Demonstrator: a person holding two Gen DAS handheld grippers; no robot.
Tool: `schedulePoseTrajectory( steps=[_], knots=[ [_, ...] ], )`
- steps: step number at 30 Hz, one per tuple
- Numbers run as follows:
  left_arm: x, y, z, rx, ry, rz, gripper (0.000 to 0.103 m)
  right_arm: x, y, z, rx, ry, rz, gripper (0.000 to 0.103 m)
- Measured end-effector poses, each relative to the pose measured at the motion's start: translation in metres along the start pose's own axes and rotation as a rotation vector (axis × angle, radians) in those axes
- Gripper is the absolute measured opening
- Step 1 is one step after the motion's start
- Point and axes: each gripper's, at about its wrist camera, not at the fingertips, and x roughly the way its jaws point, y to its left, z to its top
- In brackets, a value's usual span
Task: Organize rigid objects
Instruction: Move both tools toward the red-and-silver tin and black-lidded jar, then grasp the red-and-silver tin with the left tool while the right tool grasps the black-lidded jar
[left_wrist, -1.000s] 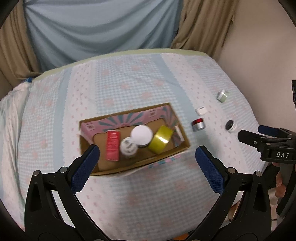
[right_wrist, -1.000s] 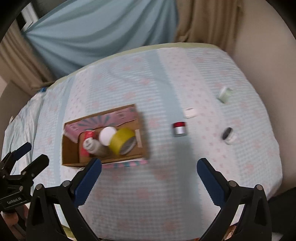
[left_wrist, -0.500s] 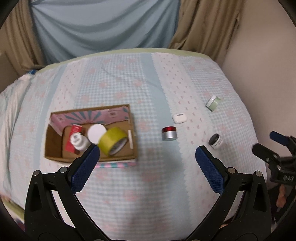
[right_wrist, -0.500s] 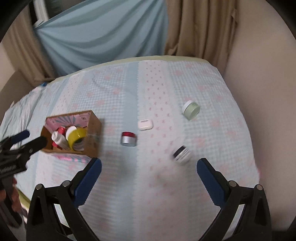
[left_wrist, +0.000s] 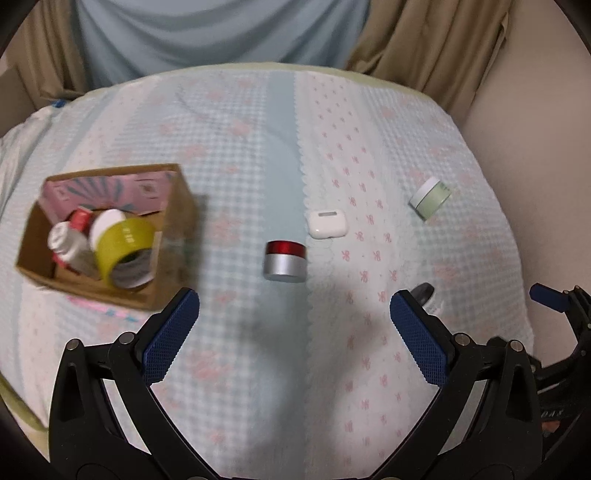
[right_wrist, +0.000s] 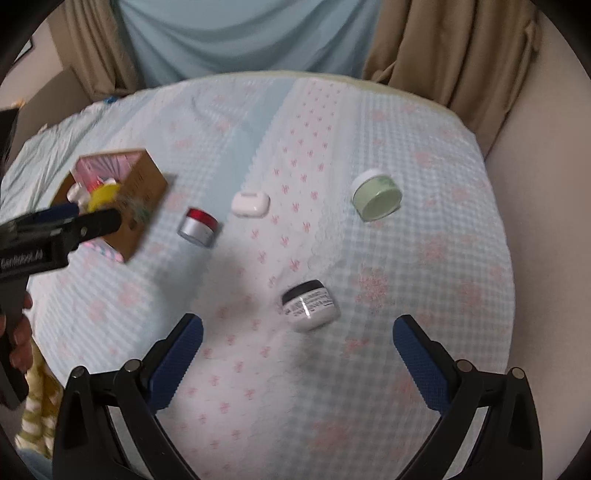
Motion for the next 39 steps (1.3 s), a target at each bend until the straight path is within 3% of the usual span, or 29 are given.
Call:
schedulePoseTrajectory(
  steps=[8, 16, 19, 24, 28, 30, 33, 39],
  knots=[
    [0.099, -0.014, 0.001, 0.058, 0.033, 0.062, 0.103, 0.078, -0.018, -0.017, -0.039, 0.047, 0.023, 0.102],
    [0.157, -0.007, 0.005, 0.074, 0.064, 0.080, 0.099, 0.135, -0.009, -0.023, -0.148, 0.092, 0.037, 0.100],
    [0.166, -0.001, 0.007, 0.046, 0.078, 0.058, 0.099, 0.144, -0.006, -0.021, -0.184, 0.106, 0.040, 0.099],
    [0.174, 0.005, 0.008, 0.014, 0.104, 0.027, 0.088, 0.150, -0.006, -0.018, -0.214, 0.118, 0.062, 0.085],
    [0.183, 0.006, 0.004, 0.014, 0.159, 0.012, 0.067, 0.152, -0.006, -0.013, -0.227, 0.118, 0.066, 0.076],
    [0.185, 0.008, 0.002, 0.018, 0.167, 0.011, 0.065, 0.153, -0.006, -0.010, -0.228, 0.118, 0.072, 0.074],
    [0.184, 0.012, 0.003, 0.003, 0.165, 0.011, 0.054, 0.154, -0.006, -0.007, -0.230, 0.130, 0.083, 0.059],
    [0.183, 0.019, 0.005, 0.002, 0.162, -0.009, 0.052, 0.155, -0.005, -0.004, -0.212, 0.131, 0.072, 0.055]
  ],
)
